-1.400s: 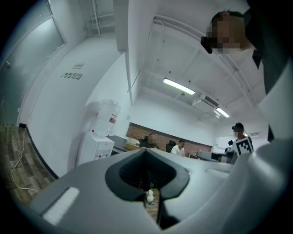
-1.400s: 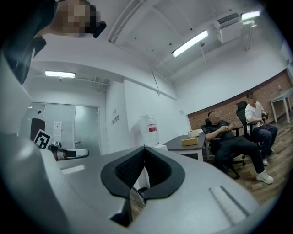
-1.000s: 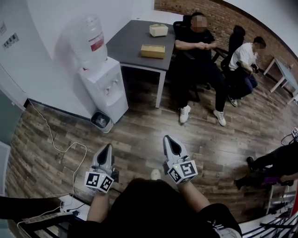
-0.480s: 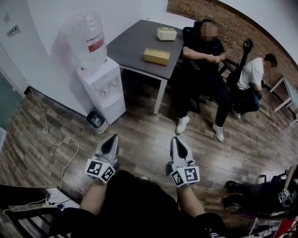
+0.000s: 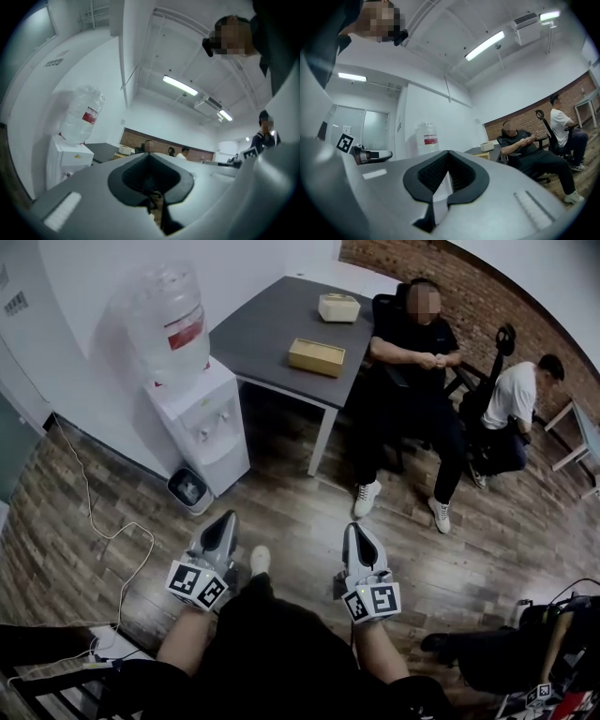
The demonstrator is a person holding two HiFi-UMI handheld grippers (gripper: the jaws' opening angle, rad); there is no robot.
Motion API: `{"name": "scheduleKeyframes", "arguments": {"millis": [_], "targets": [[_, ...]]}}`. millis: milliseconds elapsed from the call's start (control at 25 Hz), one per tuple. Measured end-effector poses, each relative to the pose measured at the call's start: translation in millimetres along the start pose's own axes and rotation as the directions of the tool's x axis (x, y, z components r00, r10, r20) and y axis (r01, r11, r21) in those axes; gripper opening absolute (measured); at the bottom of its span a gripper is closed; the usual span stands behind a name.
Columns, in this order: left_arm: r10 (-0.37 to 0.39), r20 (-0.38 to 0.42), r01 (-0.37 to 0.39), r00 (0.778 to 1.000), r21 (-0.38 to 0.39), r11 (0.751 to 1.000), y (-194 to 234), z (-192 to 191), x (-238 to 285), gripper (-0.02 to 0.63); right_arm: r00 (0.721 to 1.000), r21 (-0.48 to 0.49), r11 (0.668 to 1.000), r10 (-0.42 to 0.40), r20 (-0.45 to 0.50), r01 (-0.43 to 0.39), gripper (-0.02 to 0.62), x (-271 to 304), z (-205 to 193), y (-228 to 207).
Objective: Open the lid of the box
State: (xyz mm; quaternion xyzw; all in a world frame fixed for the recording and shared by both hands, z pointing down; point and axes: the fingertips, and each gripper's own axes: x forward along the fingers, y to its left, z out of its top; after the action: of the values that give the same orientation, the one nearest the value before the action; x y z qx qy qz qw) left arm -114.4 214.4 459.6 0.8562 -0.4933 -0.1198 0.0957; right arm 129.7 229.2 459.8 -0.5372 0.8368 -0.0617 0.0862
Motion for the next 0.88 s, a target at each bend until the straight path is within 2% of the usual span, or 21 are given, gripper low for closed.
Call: {"name": "scheduleKeyframes", "arguments": {"millis": [120, 320, 480, 680, 880], "targets": [[-0.030, 0.028, 0.031, 0.999, -0.041, 0.999, 15.4, 7.2, 25.0, 0.000, 1.000, -0.015, 1.000, -0.011, 0.012, 0.011, 0.002, 23.7, 5.1, -6.1], [-0.067, 0.008, 0.067, 0.998, 0.011, 0.998, 42.9, 13.3, 78.3, 0.000, 1.000, -0.049, 0.998, -0.027, 0.012, 0.028, 0.002, 78.0, 14.6, -19.2], [-0.085, 0.019, 0.085, 0.996, -0.016, 0.996, 69.8, 19.3, 113.4, 0.000, 0.999, -0.092, 0.995, -0.030, 0.018, 0.032, 0.002, 122.5, 28.3, -23.9], [-0.105, 0.015, 0.105, 0.994, -0.014, 0.994, 99.1, 25.3, 135.9, 0.000, 0.999, -0.105, 0.994, -0.033, 0.009, 0.033, 0.002, 165.6, 28.2, -23.1], [-0.114, 0.024, 0.115, 0.993, -0.061, 0.991, 134.8, 31.3, 156.2, 0.000, 0.998, -0.096, 0.994, -0.055, 0.012, 0.056, 0.002, 195.3, 21.2, -24.3]]}}
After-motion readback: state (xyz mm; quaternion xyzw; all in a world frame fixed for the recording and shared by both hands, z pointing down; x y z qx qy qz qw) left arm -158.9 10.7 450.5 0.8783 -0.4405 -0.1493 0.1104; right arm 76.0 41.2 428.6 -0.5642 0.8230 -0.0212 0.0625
